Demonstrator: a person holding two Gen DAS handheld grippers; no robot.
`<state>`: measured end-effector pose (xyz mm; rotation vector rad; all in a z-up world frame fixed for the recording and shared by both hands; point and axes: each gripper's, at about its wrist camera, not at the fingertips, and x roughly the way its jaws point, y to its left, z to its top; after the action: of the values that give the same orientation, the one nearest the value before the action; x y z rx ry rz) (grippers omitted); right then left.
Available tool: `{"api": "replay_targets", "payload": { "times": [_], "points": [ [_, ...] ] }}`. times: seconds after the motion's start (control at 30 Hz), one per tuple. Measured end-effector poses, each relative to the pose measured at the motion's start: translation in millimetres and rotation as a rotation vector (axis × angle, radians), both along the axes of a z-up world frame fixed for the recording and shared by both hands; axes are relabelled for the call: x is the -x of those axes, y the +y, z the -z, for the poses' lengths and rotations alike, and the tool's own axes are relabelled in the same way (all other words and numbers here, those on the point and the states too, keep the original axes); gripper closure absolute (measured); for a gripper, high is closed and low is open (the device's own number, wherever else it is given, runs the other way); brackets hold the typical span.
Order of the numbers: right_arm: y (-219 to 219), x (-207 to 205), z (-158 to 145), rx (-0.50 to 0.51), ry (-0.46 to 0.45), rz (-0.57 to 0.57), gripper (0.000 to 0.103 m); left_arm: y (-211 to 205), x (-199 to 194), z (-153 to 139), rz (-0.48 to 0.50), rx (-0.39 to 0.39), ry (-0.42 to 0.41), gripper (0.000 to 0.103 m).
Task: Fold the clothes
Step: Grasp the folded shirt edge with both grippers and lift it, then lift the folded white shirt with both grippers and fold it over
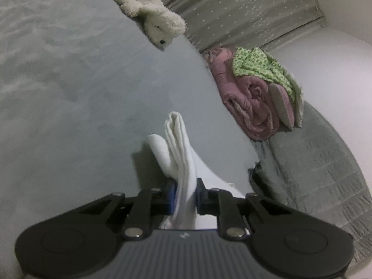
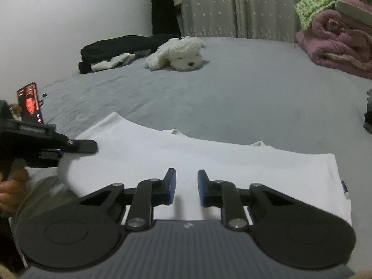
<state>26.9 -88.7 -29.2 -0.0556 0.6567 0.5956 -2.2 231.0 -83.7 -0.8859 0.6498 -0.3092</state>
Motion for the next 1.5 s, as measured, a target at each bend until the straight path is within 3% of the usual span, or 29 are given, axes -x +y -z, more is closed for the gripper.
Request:
{"api": "replay_targets", "payload": {
  "times": [0.3, 0.53, 0.83, 1.0, 1.17, 1.23, 1.3, 1.5],
  "points": [
    [15, -17, 15, 0.035, 0.082, 0.022, 0.083, -21, -2, -32, 0.023, 0.033, -0.06, 0.087],
    [10, -22, 19, -0.036, 0.122, 0.06, 0.083, -41, -7, -53, 0.045, 0.065, -0.105, 0.087],
    [-37, -29, 3, -0.37, 0.298, 0.129, 0.062, -75, -20, -61, 0.053, 0.123, -0.149, 0.087],
    [-65, -28, -1, -0.567, 0.386, 0.167, 0.054, -98, -30, -52, 0.107, 0.203, -0.144, 0.084],
    [-101, -28, 8, -0.765, 0.496, 0.256, 0.051, -123, -41, -40, 0.185, 0.284, -0.141, 0.079],
    [-117, -28, 13, -0.834, 0.534, 0.302, 0.05, -135, -46, -33, 0.223, 0.313, -0.131, 0.071],
    [-134, -27, 17, -0.891, 0.562, 0.347, 0.049, -144, -49, -26, 0.251, 0.318, -0.11, 0.062],
    [-167, -25, 30, -1.02, 0.631, 0.45, 0.051, -167, -55, -6, 0.322, 0.311, -0.06, 0.059]
  ]
}}
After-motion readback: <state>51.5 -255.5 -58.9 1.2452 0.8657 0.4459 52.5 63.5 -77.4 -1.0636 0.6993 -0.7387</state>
